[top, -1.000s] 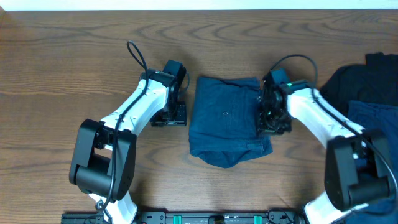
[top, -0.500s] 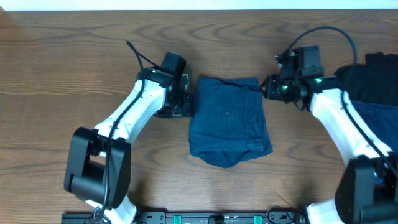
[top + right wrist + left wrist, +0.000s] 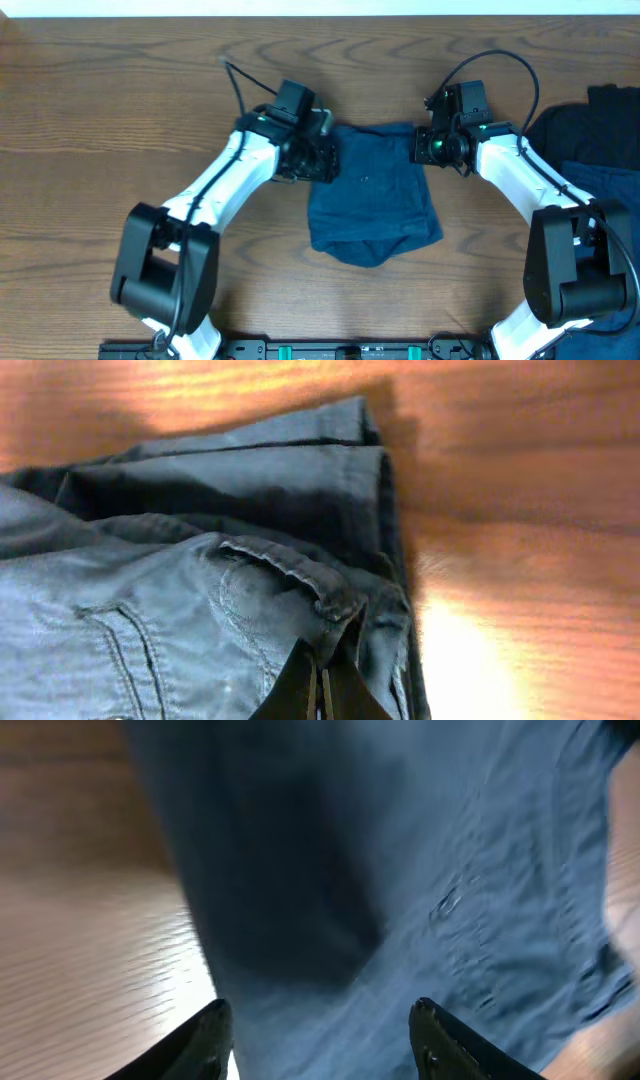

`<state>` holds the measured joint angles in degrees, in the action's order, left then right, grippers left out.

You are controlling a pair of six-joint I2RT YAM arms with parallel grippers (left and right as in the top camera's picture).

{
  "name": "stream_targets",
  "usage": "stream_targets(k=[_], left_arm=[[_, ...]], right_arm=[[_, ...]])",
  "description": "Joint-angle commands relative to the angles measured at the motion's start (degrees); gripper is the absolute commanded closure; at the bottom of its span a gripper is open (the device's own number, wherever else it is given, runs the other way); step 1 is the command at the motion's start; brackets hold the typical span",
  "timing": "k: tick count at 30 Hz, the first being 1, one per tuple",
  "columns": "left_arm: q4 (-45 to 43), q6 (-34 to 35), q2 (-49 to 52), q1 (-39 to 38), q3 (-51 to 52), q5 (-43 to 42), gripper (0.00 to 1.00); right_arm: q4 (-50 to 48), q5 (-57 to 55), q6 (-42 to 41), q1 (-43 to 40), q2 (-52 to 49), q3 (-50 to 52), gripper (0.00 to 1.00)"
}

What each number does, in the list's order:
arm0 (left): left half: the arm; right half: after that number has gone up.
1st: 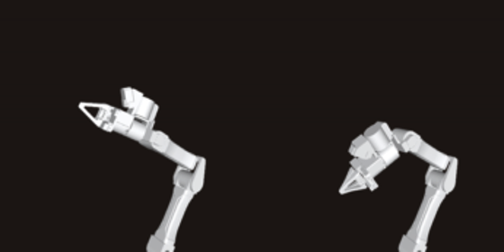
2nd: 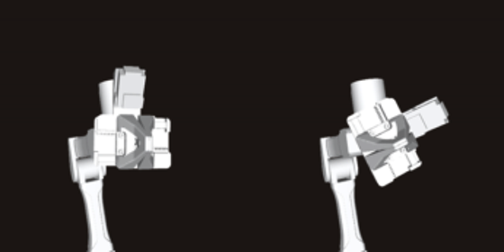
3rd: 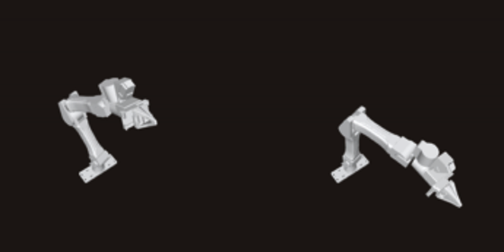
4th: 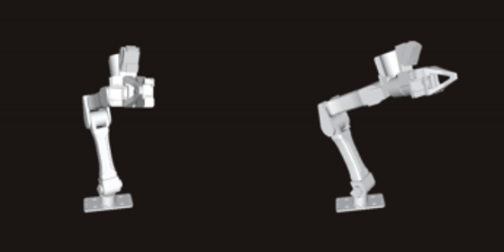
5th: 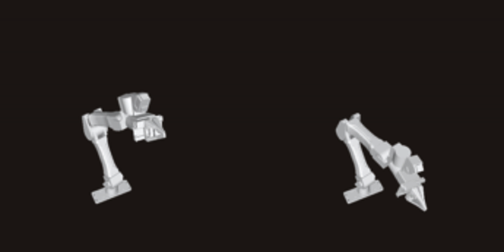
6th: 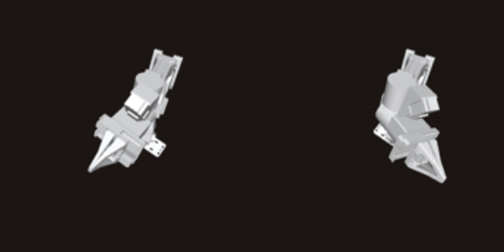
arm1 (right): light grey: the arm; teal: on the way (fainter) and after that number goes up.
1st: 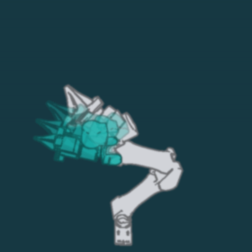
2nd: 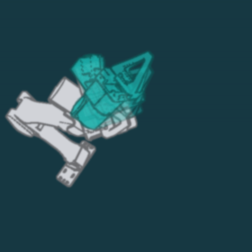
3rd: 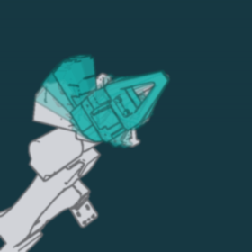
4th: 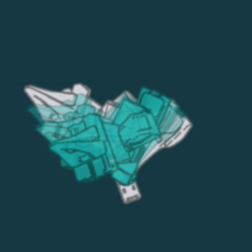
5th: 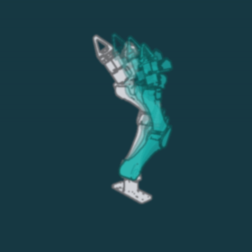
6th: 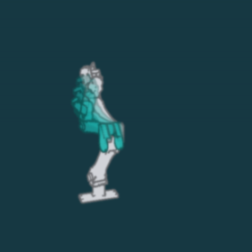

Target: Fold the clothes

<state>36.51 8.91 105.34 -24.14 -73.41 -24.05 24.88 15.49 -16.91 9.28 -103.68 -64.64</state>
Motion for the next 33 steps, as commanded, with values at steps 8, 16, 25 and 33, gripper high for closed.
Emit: stream_targets(k=[8,16,25,33], left_arm=[[0.7,-1.4,9.8,-0.4,0.9,-0.3,0.55],[3.4,-1.4,2.9,1.7,-0.6,-0.4,0.49],[-3.7,-2.0,-7.1,1.7,-0.6,-0.4,0.35],[-11.7,-6.4,-2.6,1.6,-0.6,-3.2,0.54]], right_arm=[[3.0,-9.7,-1.5,-3.1,0.3,-0.2,0.89],[13.5,4.8,2.1,-6.0,5.7,-0.2,0.81],[29.4,5.8,4.7,-1.7,7.5,1.8,0.6],[25.8,-1.3,-1.8,2.2,7.5,9.4,0.99]])
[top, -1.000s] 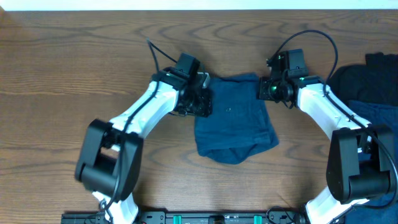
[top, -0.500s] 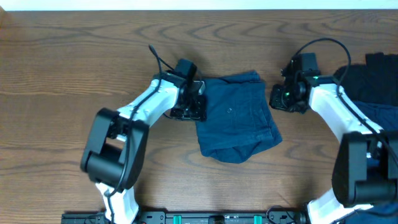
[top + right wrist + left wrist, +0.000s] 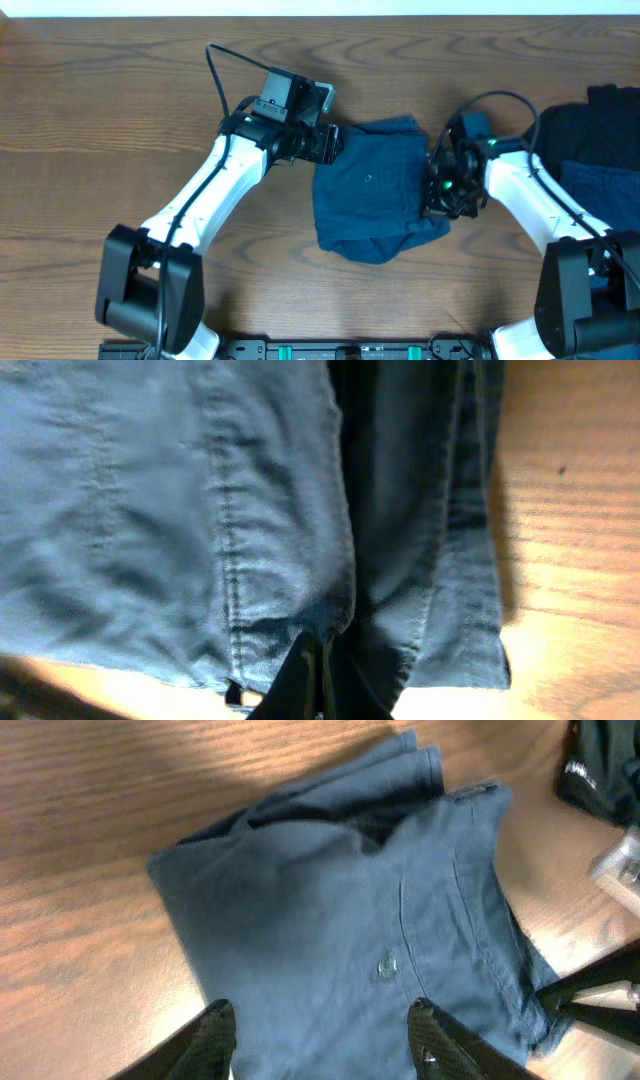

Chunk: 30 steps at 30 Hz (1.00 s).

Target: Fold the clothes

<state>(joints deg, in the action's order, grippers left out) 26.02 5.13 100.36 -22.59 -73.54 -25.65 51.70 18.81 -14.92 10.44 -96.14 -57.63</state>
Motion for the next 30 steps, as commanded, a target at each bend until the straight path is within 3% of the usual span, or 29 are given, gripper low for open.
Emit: stream_targets(k=[1,4,7,9,11,15,19,26,30], left_arm=[[-2.0,-2.6,3.3,0.0,-0.5,-1.6,0.59],[-3.8,-2.6,6.2,0.0,-0.5,-1.6,0.67],[-5.5,-2.6,9.4,0.0,-0.5,-1.6,0.67],[-6.5,-2.5,11.4,0.0,-0.5,-1.6,0.66],[-7.4,-2.0,13.1,0.0,-0.5,-1.6,0.57],[-8.3,-0.3,14.4,0.0,-0.5,-1.6,0.58],[-5.9,-0.3,12.0,1.7,-0.6,-1.6,0.6],[-2.5,-0.3,0.5,4.6,-1.2,-4.9,0.55],[-2.0,-0.3,-3.1,2.0,-1.2,-9.0,0.55]], right_arm=[[-1.7,-7.7,-5.8,1.2,0.0,3.5,0.99],[-2.5,-16.5,-10.2,1.2,0.0,6.4,0.99],[-2.5,-22.2,-11.4,1.2,0.0,8.0,0.99],[-2.6,-23.0,-11.0,1.2,0.0,8.0,0.99],[-3.1,-22.9,-10.0,1.2,0.0,8.0,0.99],[-3.2,-23.9,-9.7,1.2,0.0,8.0,0.99],[-3.1,-24.3,-9.7,1.1,0.0,7.7,0.99],[-3.0,-18.5,-5.4,0.9,0.1,5.9,0.99],[-1.7,-12.0,-0.9,0.4,2.4,3.3,0.8]])
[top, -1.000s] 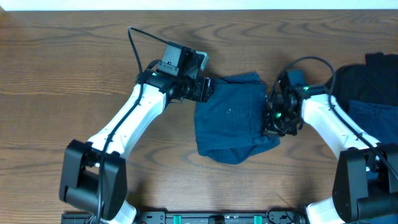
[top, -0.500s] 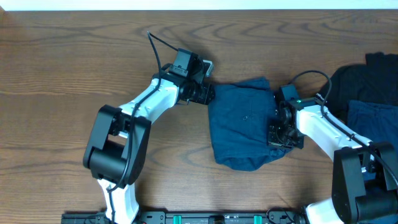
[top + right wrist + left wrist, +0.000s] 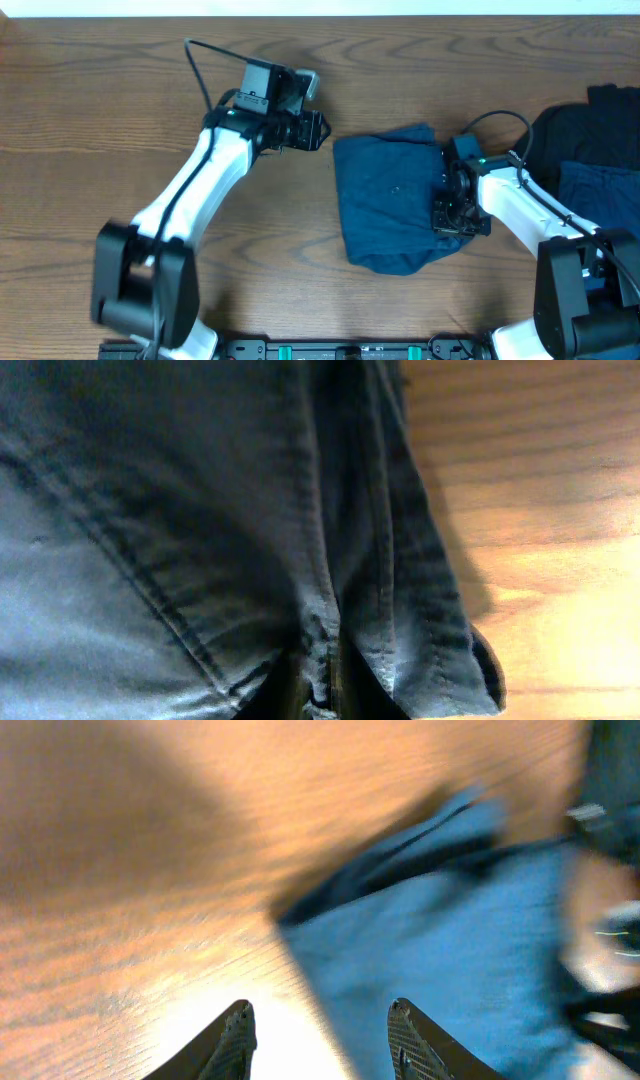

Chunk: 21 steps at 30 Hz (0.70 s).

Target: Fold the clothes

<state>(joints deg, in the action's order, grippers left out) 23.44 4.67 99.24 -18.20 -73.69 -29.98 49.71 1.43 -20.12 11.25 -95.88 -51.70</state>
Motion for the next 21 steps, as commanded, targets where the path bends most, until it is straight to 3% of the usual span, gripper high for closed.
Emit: stream_targets(k=[1,4,6,9,13,16,21], left_arm=[[1.3,0.1,-2.2,-3.5,-1.0,-5.3,0.55],[5.5,0.1,-1.9,-6.6,-0.9,-5.4,0.56],[8.1,0.1,-1.5,-8.7,-0.5,-5.4,0.57],[11.6,0.1,-0.7,-11.2,0.6,-5.3,0.63],[16.5,3.6,0.1,-13.0,2.9,-2.5,0.71],[17.5,5.4,0.2,-14.0,6.3,-2.6,0.73],[13.7,5.7,0.2,-16.0,13.7,-2.6,0.73]], right_arm=[[0.8,7.1,5.0,-0.9,3.5,-3.7,0.76],[2.1,10.8,5.0,-2.4,7.8,-6.9,0.49],[2.0,13.0,4.7,-3.5,10.3,-8.3,0.47],[1.2,13.2,2.2,-4.4,12.7,-8.9,0.58],[-2.4,13.2,1.2,-4.2,11.9,-8.0,0.83],[-10.0,14.3,0.0,-3.8,10.3,-5.9,0.93],[-25.7,19.9,-3.3,-2.5,3.7,-1.7,0.98]])
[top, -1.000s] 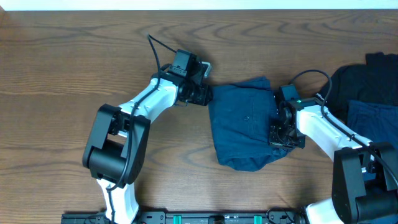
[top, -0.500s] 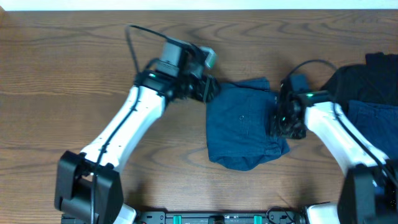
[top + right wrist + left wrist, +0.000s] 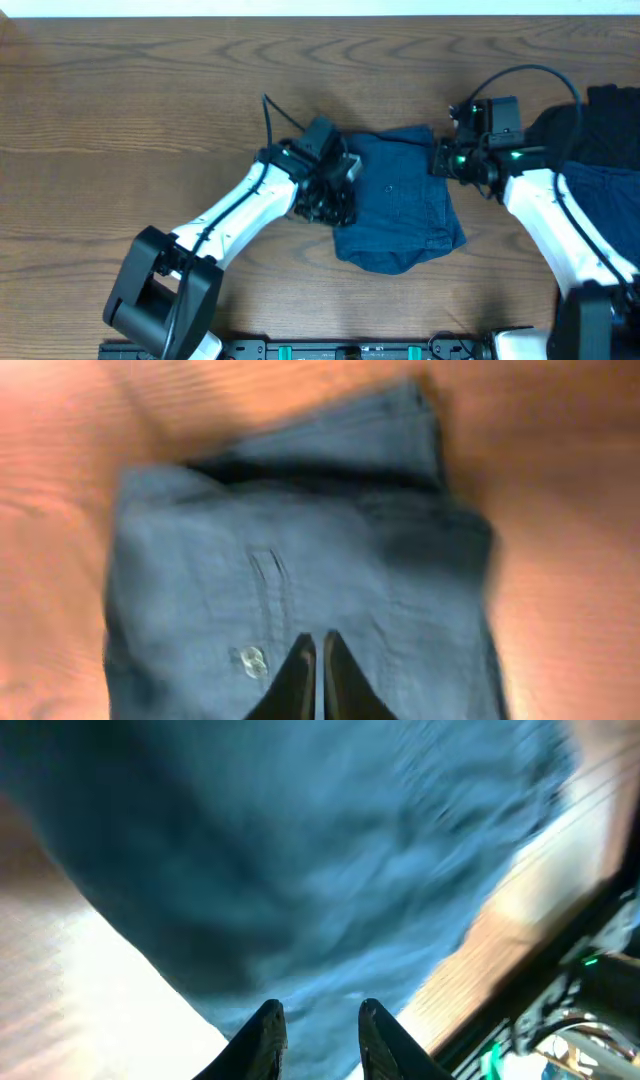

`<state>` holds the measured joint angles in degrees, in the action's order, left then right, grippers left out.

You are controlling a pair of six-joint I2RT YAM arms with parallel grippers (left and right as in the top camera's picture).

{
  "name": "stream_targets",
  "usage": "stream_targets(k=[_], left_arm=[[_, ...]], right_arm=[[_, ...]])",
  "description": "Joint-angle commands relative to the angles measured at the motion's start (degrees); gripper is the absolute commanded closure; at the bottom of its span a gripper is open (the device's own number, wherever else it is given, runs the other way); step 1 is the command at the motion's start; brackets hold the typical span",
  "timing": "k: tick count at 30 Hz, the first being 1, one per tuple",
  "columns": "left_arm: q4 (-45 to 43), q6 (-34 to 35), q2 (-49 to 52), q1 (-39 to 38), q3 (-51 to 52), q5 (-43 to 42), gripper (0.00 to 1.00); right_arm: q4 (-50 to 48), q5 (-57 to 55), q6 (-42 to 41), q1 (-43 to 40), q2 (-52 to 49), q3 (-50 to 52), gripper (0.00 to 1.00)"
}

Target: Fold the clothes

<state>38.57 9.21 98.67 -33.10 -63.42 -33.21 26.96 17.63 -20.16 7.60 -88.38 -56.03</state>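
Note:
A folded blue garment (image 3: 400, 205) lies on the wooden table (image 3: 120, 120), right of centre. My left gripper (image 3: 335, 205) is low at the garment's left edge; in the left wrist view its gripper (image 3: 318, 1020) stands open by a narrow gap, with blurred blue cloth (image 3: 300, 870) filling the view beyond it. My right gripper (image 3: 442, 162) hovers by the garment's upper right corner. From that wrist its gripper (image 3: 312, 655) is shut, nothing in it, above the cloth (image 3: 300, 550) and near a button (image 3: 250, 658).
A pile of dark clothes (image 3: 600, 120) with a blue piece (image 3: 600, 185) on it lies at the table's right edge, close behind my right arm. Bare wood extends to the left and along the back.
My left gripper was open wide, up and left of the garment; now it is at the garment's left edge with a narrower gap. My right gripper has let go of the right hem and is raised at the upper right corner.
At first both grippers were at the garment's top corners, the right shut on its edge. Then the left was off to the upper left and the right was shut on the right hem. The garment then lay further right. Now the right is free and the left is back at the cloth.

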Motion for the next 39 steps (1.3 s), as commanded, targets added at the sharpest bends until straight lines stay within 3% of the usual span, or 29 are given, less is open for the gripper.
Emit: stream_targets(k=[1,6,12,18,23,28,32,39], left_arm=[[-2.4,1.5,0.8,-1.4,4.7,0.7,0.73],[-4.3,6.5,0.9,-1.6,11.3,3.2,0.73],[-0.3,6.6,0.9,-1.1,13.2,7.9,0.74],[3.7,6.5,-1.3,1.4,9.4,8.0,0.74],[5.4,4.5,-8.1,3.3,3.4,8.0,0.73],[-5.5,3.8,-13.8,3.4,1.6,7.8,0.73],[-15.2,2.0,-11.8,3.1,1.6,6.7,0.73],[-23.5,0.8,0.6,3.1,1.6,5.7,0.73]], right_arm=[[-4.4,3.4,-4.0,1.3,-5.2,3.0,0.99],[-10.1,-1.1,-7.7,1.3,-15.2,3.5,0.99],[-10.8,-2.0,-7.8,-0.3,-19.2,3.5,0.99],[-7.9,8.3,1.5,-2.4,-13.5,2.7,0.88],[1.0,12.4,2.7,-4.3,-2.2,2.5,0.84],[14.0,11.1,2.4,-4.5,7.0,2.5,0.86],[24.4,5.9,0.0,-4.5,8.1,2.7,0.9],[18.3,4.1,-1.1,-4.2,6.6,9.3,0.93]])
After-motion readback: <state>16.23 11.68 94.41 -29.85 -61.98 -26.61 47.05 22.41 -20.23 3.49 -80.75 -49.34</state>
